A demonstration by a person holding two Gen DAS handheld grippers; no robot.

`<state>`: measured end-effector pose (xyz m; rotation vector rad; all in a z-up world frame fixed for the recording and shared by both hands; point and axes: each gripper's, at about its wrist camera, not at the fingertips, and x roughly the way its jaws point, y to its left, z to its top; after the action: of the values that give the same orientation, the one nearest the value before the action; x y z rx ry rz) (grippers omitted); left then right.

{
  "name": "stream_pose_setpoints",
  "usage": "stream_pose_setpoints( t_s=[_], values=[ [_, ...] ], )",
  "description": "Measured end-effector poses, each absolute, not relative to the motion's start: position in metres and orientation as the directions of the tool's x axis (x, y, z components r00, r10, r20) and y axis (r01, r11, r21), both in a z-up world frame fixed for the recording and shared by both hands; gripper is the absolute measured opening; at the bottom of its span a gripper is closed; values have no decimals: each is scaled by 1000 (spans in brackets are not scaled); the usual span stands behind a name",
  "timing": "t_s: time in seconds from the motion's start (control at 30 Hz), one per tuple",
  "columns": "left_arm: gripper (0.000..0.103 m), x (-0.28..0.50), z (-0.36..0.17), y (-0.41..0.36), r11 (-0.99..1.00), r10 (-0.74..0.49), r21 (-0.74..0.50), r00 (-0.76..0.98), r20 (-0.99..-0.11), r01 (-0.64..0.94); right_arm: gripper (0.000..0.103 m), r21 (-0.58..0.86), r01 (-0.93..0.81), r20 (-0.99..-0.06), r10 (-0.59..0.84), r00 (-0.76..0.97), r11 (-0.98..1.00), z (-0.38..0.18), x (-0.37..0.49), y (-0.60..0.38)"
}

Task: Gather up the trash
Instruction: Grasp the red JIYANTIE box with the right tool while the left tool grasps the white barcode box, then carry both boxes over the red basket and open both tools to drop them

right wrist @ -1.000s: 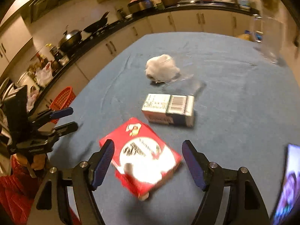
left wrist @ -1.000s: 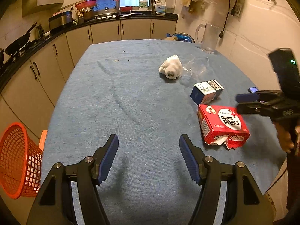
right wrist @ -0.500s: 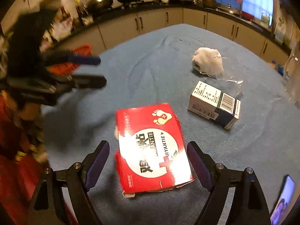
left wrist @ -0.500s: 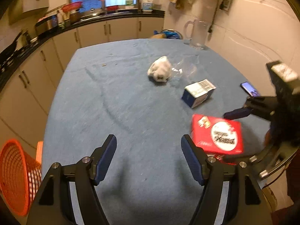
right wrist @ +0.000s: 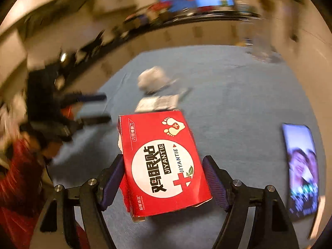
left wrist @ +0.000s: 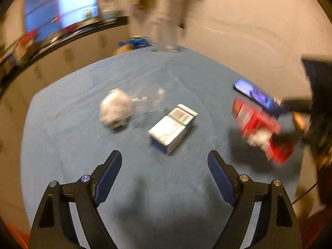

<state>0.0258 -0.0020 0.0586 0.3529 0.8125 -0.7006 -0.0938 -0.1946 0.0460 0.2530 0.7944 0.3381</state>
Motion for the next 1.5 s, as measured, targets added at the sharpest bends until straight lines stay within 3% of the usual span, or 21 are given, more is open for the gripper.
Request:
stream_pose_setpoints(
  t_s=[0.13,0.33,0.43,0.47,0.77,1.27,1.5],
  values=[
    [84,46,41,-26,674,-411,71,453,-791,736,80,388,-163,-618,387,684,907,53,-102,-212],
    [82,67,30,-39,644,-426,41,402,-810,764,80,436,-143,-614,410,675,888,43,-92,-217],
    [60,69,25,-44,646,-429,27,392,-814,763,80,455,-134,-616,420,667,880,39,-91,-221],
    [46,69,23,-45,649,-432,15,385,-816,760,80,459,-135,-616,424,664,878,37,-90,-220],
    [40,44,20,-40,769,-394,-20,450,-802,639,80,457,-109,-622,404,670,883,34,-87,-220],
    [39,-24,44,21,900,-257,72,657,-708,430,80,445,-132,-637,417,649,886,30,-83,-184],
    [39,-37,49,50,919,-247,55,680,-690,390,80,428,-164,-645,428,633,889,35,-80,-156]
  ],
)
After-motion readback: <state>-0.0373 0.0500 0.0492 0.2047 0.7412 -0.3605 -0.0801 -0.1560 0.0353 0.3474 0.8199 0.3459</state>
